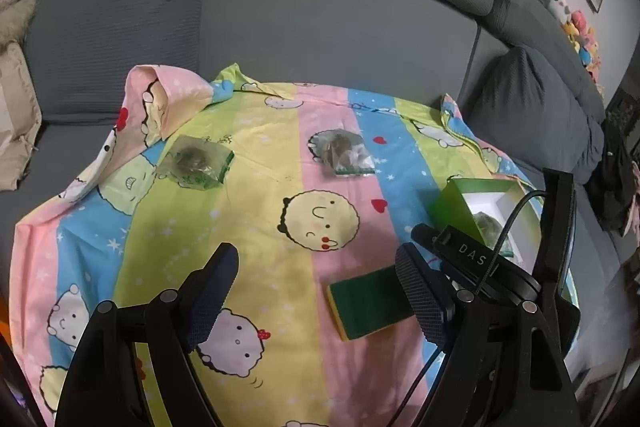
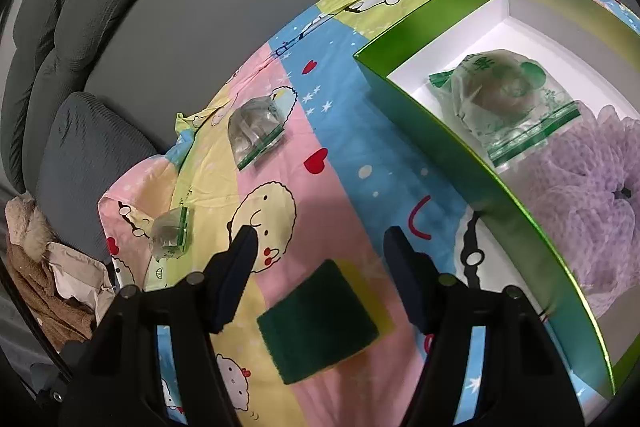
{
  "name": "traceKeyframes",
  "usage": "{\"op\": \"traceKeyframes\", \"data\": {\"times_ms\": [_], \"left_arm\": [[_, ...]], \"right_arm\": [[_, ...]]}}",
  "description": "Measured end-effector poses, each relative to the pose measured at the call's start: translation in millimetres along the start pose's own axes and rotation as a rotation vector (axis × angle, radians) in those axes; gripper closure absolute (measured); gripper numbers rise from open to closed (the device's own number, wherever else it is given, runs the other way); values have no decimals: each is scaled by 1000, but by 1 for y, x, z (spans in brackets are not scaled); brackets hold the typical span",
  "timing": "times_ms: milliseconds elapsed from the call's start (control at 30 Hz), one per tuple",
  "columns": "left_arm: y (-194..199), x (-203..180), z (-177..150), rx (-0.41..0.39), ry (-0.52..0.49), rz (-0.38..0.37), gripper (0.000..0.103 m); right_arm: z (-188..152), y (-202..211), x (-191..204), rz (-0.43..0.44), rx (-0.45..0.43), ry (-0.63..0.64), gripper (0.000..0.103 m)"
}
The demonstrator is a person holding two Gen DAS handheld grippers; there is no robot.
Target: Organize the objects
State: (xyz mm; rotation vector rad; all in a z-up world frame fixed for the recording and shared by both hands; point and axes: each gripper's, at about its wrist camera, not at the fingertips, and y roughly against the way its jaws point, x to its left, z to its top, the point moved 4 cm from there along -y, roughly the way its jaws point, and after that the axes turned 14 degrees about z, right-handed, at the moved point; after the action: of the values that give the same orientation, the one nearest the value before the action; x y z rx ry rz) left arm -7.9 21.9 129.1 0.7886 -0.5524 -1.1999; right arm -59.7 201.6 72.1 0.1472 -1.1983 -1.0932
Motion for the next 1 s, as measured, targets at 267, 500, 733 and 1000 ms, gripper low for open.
{"op": "traceKeyframes", "data": {"times_ms": [267, 500, 733, 1000], "left_arm": [[4, -1, -1, -8, -8, -22, 22], [8, -6, -3, -8, -23, -37, 22], [10, -18, -4, -12, -46, -29, 22], [13, -30, -6, -39, -82, -5, 22]], "right_arm": [[-1, -1, 3, -3, 4, 11, 37], [-3, 0, 5, -5, 4, 20, 37], [-5, -1, 8, -15, 7, 37, 37], [-5, -2, 10, -22, 16, 58, 37]]}}
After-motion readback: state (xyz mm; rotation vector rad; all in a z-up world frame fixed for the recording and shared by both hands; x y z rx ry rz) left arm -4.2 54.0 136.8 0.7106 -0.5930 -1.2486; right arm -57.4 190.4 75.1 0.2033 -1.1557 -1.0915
